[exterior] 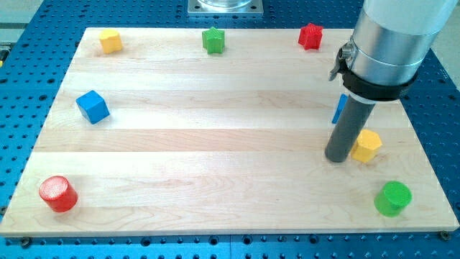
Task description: Place the yellow hexagon above the green circle
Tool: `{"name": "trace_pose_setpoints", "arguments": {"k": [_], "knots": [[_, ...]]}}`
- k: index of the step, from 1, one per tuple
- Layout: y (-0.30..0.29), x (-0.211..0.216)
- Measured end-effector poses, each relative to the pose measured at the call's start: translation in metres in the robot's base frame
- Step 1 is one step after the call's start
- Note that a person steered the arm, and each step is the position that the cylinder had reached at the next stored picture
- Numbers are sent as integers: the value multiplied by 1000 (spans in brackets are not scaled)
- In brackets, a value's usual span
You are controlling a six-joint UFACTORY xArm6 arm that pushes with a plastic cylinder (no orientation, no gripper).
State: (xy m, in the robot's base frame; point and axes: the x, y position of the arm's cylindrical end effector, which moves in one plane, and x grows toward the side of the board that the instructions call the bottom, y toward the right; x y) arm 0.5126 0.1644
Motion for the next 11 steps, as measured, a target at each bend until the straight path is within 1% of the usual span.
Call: {"name": "trace_pose_setpoints", "arguments": {"k": [1, 2, 3, 4, 5, 6, 7, 8, 9, 10, 11], "knots": [[-7, 0], [-9, -21], [-9, -51], [-7, -46], [7, -42], [28, -24], [33, -2], [26, -7], [-25, -16], [-70, -47], [-46, -95]]}}
